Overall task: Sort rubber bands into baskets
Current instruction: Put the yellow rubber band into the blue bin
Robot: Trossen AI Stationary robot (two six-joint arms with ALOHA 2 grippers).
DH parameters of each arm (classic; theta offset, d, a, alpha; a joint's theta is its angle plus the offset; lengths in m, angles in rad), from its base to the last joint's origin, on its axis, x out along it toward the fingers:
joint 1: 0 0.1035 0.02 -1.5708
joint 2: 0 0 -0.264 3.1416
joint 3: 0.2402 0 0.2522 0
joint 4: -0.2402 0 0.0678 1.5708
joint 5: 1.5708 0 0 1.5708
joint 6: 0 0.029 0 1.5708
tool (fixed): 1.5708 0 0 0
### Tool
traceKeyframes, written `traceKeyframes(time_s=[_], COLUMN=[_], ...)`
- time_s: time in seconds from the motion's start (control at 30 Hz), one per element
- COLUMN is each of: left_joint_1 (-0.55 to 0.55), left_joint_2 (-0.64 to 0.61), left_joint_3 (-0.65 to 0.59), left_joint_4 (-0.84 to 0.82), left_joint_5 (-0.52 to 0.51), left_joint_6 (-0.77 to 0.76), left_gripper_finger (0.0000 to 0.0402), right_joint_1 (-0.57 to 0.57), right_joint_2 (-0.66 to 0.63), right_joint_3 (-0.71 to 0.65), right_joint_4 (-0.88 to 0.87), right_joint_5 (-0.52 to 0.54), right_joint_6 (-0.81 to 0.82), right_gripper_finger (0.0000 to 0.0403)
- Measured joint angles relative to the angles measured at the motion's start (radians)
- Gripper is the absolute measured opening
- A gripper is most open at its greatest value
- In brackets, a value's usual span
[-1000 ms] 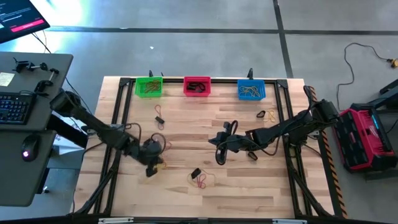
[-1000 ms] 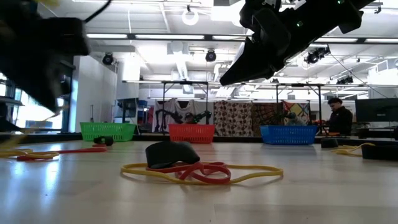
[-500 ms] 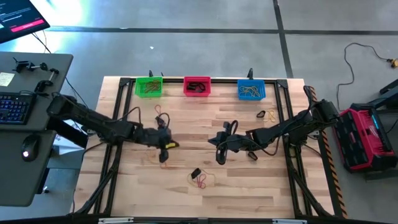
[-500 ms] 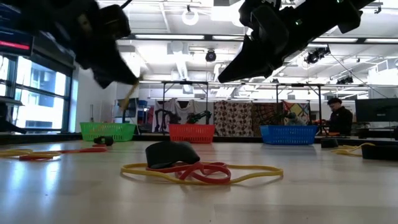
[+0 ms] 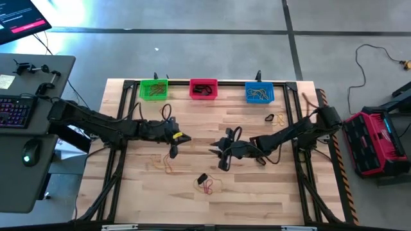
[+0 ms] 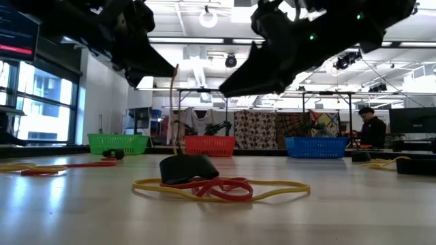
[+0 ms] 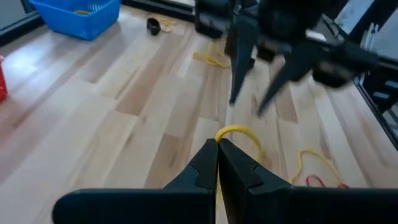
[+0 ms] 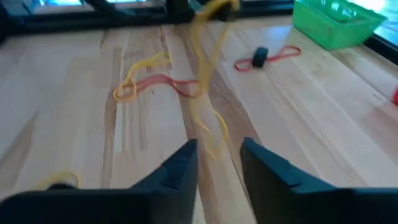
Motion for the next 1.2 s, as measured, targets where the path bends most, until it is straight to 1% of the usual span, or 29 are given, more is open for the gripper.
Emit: traceKeyframes(time_s=[0.1, 0.2, 0.33, 0.47, 0.57, 0.83, 0.9, 1.0, 1.1, 1.2], left_joint_1=[0.015, 0.028, 0.044, 0.055, 0.067, 0.072, 0.072, 0.072, 0.072, 0.072], left_joint_2=[0.000, 0.000, 0.000, 0.000, 0.000, 0.000, 0.000, 0.000, 0.000, 0.000], left_joint_3=[0.000, 0.000, 0.000, 0.000, 0.000, 0.000, 0.000, 0.000, 0.000, 0.000], left_joint_4=[0.034, 0.078, 0.128, 0.144, 0.161, 0.200, 0.199, 0.200, 0.206, 0.203], left_joint_5=[0.004, 0.033, 0.063, 0.065, 0.065, 0.066, 0.069, 0.077, 0.077, 0.077], left_joint_6=[0.000, 0.012, 0.017, 0.017, 0.017, 0.015, 0.015, 0.016, 0.017, 0.017], left_gripper_finger=[0.0000, 0.0000, 0.0000, 0.0000, 0.0000, 0.0000, 0.0000, 0.0000, 0.0000, 0.0000], right_joint_1=[-0.012, -0.027, -0.049, -0.075, -0.093, -0.116, -0.116, -0.116, -0.118, -0.120], right_joint_2=[0.051, 0.095, 0.139, 0.169, 0.185, 0.247, 0.247, 0.247, 0.247, 0.247], right_joint_3=[0.000, 0.000, 0.000, 0.000, 0.019, 0.097, 0.107, 0.114, 0.119, 0.119], right_joint_4=[0.093, 0.192, 0.336, 0.449, 0.478, 0.461, 0.448, 0.443, 0.433, 0.425], right_joint_5=[0.000, 0.000, -0.007, -0.088, -0.132, -0.154, -0.154, -0.154, -0.154, -0.153], right_joint_6=[-0.006, -0.013, -0.047, -0.076, -0.074, -0.130, -0.131, -0.130, -0.129, -0.129], right_gripper_finger=[0.0146, 0.0167, 0.0181, 0.0184, 0.0184, 0.0183, 0.0177, 0.0150, 0.0106, 0.0052])
